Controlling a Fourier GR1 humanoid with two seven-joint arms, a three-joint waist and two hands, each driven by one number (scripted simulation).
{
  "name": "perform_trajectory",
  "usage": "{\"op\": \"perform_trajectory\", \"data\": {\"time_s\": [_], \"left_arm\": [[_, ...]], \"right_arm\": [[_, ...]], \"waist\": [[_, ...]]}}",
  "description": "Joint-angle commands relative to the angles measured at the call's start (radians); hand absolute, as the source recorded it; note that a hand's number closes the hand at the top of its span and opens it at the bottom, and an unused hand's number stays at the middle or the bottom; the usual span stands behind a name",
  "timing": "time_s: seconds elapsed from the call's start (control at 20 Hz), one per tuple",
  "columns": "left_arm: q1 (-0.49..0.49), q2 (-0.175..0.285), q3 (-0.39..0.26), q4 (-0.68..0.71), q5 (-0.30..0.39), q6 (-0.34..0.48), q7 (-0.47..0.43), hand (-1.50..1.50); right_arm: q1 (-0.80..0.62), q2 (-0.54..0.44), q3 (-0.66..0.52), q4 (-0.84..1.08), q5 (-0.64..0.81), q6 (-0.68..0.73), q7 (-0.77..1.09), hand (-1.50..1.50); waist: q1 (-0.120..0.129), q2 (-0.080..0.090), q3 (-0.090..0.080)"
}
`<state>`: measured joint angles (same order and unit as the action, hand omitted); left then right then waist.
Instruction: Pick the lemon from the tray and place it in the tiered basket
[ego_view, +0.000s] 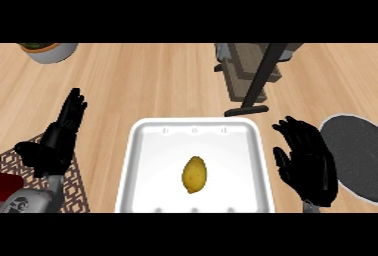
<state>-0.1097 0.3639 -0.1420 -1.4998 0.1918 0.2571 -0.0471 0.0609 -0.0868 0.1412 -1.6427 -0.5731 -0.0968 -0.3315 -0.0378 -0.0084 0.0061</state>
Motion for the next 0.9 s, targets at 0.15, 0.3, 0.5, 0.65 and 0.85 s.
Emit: {"op": "perform_trajectory", "data": {"time_s": [0.15,0.3,0.5,0.65,0.85], "left_arm": [[-0.061,-0.103,-0.084,0.005,-0.097,0.073,0.016,0.00],[-0.066,-0.141,-0.119,-0.011,-0.144,0.133,0.063,0.00],[-0.031,-0.125,-0.107,-0.015,-0.126,0.115,0.036,0.00],[-0.041,-0.108,-0.094,-0.029,-0.130,0.118,0.050,0.00],[-0.031,-0.112,-0.103,-0.019,-0.126,0.104,0.050,0.00]], "right_arm": [[0.215,-0.042,0.092,-0.054,0.030,0.295,-0.210,-1.50],[0.354,-0.151,0.090,-0.219,0.113,0.260,-0.180,-1.50],[0.354,-0.355,0.038,-0.285,0.388,0.136,-0.064,-1.50],[0.380,-0.492,0.027,-0.381,0.555,0.110,0.030,-1.50],[0.377,-0.586,0.064,-0.541,0.761,0.062,0.239,-1.50]], "waist": [[0.023,0.006,-0.006],[0.015,0.004,-0.006],[0.004,0.000,-0.013],[0.002,-0.005,-0.017],[0.018,0.000,-0.018]]}}
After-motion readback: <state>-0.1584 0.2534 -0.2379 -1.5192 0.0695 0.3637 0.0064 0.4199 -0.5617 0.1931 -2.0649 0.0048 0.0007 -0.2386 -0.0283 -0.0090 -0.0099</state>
